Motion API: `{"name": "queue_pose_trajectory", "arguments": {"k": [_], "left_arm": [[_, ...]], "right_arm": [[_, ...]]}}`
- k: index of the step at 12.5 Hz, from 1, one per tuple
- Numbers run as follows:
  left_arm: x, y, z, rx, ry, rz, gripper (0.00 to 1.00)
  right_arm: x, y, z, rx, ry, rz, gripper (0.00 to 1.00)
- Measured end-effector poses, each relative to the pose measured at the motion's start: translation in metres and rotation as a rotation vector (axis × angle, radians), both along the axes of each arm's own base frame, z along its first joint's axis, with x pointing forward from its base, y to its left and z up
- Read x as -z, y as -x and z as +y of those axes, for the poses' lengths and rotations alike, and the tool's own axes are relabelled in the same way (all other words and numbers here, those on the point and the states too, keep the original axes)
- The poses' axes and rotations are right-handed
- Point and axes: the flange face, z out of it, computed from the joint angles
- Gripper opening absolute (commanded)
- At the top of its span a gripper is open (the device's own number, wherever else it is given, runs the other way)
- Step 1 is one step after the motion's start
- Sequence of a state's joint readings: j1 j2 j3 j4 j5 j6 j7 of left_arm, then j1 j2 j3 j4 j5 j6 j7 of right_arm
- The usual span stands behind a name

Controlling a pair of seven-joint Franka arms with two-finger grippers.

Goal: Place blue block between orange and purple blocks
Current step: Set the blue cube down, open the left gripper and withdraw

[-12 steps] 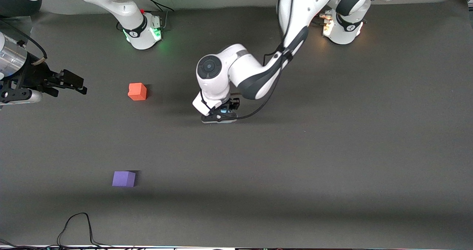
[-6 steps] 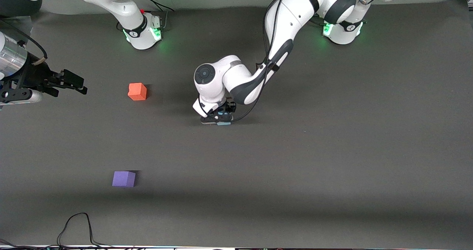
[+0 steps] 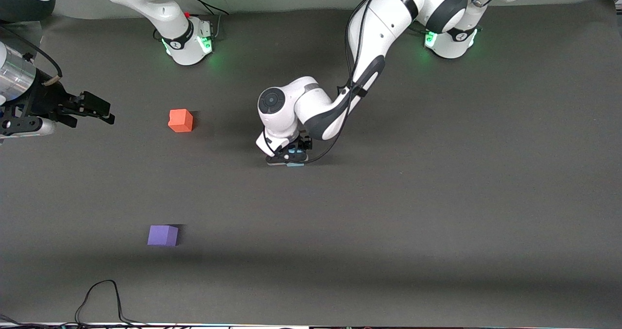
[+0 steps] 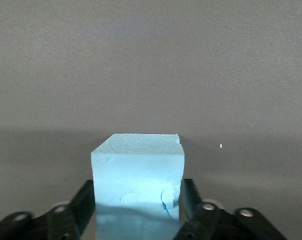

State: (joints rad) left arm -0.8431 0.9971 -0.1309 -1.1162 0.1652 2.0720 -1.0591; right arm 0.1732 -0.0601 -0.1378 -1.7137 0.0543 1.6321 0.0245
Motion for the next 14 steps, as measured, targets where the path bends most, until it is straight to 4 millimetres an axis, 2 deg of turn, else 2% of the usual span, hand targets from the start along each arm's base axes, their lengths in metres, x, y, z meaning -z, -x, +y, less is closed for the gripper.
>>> {"name": "queue_pose_trajectory", "arguments": {"k": [2,3,5,6,7,8,9,10,11,12,14], "left_arm": [[-0.007,-0.003,0.000,-0.005,0.002,-0.003,1.00],[-0.018,-0.005,0.001,-0.009,-0.007,0.000,1.00],[-0.062,-0.019,0.012,-0.043,-0.019,0.009,1.00],[-0.092,-0.035,0.025,-0.078,-0.004,0.007,1.00],[-0.126,-0.060,0.050,-0.123,0.021,0.004,1.00],[-0.161,-0.091,0.086,-0.159,0.053,0.011,1.00],[-0.195,-0.126,0.137,-0.188,0.081,0.022,1.00],[-0.223,-0.159,0.199,-0.208,0.102,0.030,1.00],[-0.242,-0.182,0.263,-0.215,0.112,0.039,1.00],[-0.253,-0.196,0.324,-0.206,0.113,0.048,1.00],[-0.268,-0.199,0.431,-0.167,0.109,0.073,1.00]], "right_arm": [[0.000,0.000,0.000,0.000,0.000,0.000,1.00],[0.000,0.000,0.000,0.000,0.000,0.000,1.00],[0.000,0.000,0.000,0.000,0.000,0.000,1.00],[0.000,0.000,0.000,0.000,0.000,0.000,1.00],[0.000,0.000,0.000,-0.001,0.000,0.000,1.00],[0.000,0.000,0.001,-0.002,0.000,0.000,1.00],[0.000,0.000,0.003,-0.005,0.000,0.000,1.00],[0.000,0.000,0.008,-0.014,0.000,0.000,1.00],[0.000,0.001,0.017,-0.030,0.000,0.000,1.00],[0.000,0.002,0.030,-0.046,-0.002,0.000,1.00],[-0.003,0.008,0.080,-0.035,-0.013,-0.001,1.00]]}}
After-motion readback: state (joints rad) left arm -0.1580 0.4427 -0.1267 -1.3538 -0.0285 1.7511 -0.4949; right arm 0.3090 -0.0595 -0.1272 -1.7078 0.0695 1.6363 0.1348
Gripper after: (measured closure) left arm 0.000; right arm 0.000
